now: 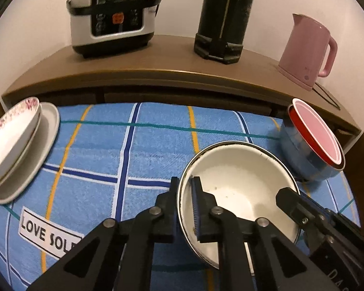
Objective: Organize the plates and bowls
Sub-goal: 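Close the right gripper on the rim of the white enamel bowl, then lift the white enamel bowl with the right gripper toward the pink bowl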
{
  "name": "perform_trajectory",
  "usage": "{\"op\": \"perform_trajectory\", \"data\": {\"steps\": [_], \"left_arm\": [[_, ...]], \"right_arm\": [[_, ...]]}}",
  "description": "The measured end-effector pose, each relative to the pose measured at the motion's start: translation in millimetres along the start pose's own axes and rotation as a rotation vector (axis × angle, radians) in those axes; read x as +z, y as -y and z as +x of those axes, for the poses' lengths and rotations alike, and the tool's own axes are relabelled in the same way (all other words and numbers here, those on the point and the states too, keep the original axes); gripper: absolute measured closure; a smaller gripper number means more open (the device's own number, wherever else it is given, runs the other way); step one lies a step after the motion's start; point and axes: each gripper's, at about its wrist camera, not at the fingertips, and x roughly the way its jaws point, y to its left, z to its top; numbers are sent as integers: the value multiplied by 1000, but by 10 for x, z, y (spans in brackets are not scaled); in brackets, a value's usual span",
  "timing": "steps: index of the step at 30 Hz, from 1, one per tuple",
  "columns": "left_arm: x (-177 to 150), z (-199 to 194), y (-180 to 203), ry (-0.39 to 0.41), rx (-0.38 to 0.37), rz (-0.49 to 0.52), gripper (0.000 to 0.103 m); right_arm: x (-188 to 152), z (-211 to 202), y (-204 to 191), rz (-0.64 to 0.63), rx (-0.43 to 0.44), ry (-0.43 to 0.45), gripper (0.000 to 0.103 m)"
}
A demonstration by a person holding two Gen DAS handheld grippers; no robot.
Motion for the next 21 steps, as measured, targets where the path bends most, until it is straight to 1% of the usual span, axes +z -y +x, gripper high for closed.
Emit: {"op": "perform_trajectory", "data": {"steps": [2, 6, 12, 16, 21], "left_arm": [[-7, -17, 9, -1, 6, 2, 92], [-36, -98, 98, 3, 6, 38, 92], [-157, -280, 321, 17, -12, 94, 92], [-243, -362, 509, 14, -43, 124, 92], [-304, -474, 702, 29, -62, 159, 92]], "right_arm": [[3, -2, -12, -2, -5, -6, 94], [-45, -61, 11, 17, -13, -9, 94], [-142, -300, 93, 30, -39, 8, 94], [-218, -502, 236, 66, -51, 23, 94], [-274, -716, 368, 86, -89, 44, 94]]}}
